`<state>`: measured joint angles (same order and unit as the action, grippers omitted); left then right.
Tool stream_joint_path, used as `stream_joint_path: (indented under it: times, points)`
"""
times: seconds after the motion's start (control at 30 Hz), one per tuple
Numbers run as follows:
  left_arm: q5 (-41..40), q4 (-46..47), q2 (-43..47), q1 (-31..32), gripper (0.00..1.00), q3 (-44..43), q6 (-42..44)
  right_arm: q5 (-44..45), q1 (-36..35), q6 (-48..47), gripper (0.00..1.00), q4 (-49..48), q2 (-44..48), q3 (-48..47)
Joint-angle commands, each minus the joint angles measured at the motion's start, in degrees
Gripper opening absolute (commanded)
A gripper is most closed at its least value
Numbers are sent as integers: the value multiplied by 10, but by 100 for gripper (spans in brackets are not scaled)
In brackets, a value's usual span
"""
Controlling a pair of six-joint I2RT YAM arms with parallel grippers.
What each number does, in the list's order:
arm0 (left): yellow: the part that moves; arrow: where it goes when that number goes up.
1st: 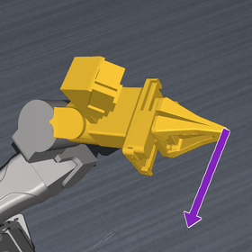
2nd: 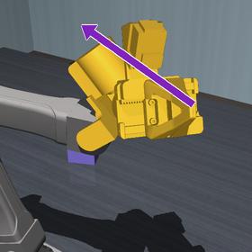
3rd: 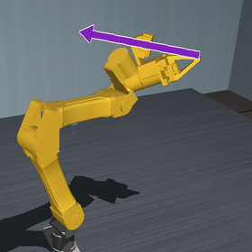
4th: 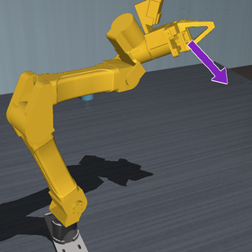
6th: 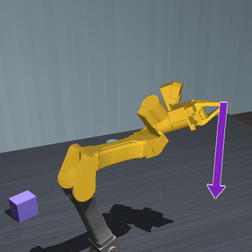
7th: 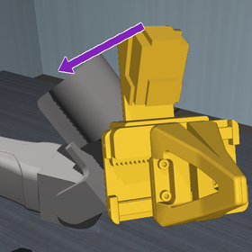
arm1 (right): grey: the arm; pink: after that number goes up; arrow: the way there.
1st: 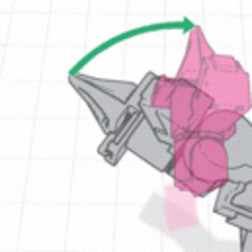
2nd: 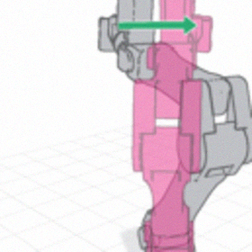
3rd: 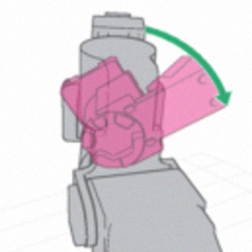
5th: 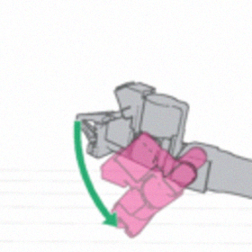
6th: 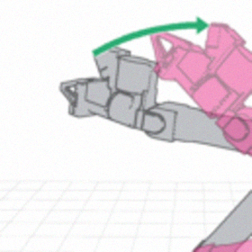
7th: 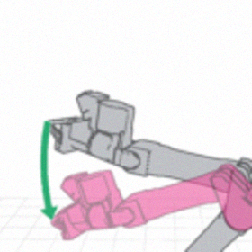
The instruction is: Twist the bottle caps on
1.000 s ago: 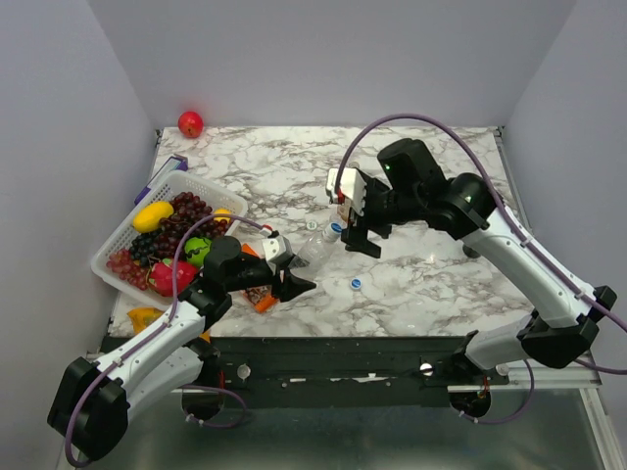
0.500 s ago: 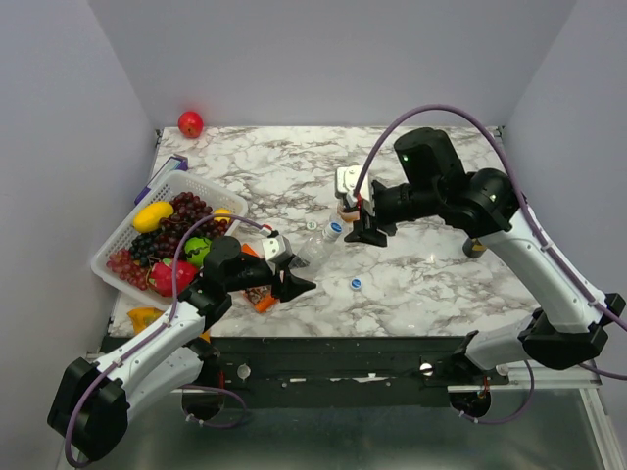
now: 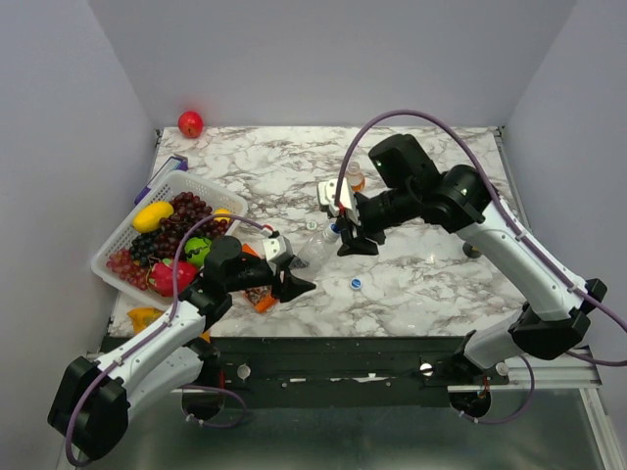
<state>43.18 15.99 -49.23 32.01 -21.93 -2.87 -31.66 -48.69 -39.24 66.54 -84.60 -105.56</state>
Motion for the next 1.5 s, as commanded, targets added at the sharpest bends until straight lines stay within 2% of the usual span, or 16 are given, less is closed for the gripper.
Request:
stream_joint_path:
  times: [0.0, 0.17, 0.33, 0.47, 0.5, 0.6, 0.7, 0.8, 0.83, 0.93, 1.2, 1.47]
  points:
    - [15, 12, -2, 3, 0, -9, 23, -22, -25, -17, 57, 14, -21, 5]
    - [1, 14, 3, 3, 0, -9, 23, -9, -40, -10, 56, 20, -25, 11]
    - [1, -2, 11, 3, 0, 0, 25, 56, -38, 20, 56, 6, -9, -21]
    - [8, -21, 12, 3, 0, 7, 49, 28, -39, 29, 57, 59, -32, -142]
    - [8, -23, 11, 3, 0, 9, 51, 20, -38, 47, 57, 67, -40, -197]
    - [6, -20, 10, 3, 0, 10, 52, 4, -39, 68, 60, 78, -56, -241]
    - [7, -16, 10, 3, 0, 7, 52, 28, -38, 58, 67, 52, -32, -194]
    - [16, -17, 12, 3, 0, -1, 50, 48, -38, 17, 82, 21, 11, -94]
    - [18, -19, 12, 2, 0, -4, 47, 58, -39, 9, 89, 9, 23, -36]
    - [33, -30, 14, 5, 0, -17, 46, 94, -38, -1, 97, -58, 66, 32]
    - [46, -51, 7, 7, 0, -26, 59, 93, -39, 3, 98, -95, 59, 52]
    - [38, -38, 5, 8, 0, -32, 50, 52, -38, -18, 98, -72, 54, 65]
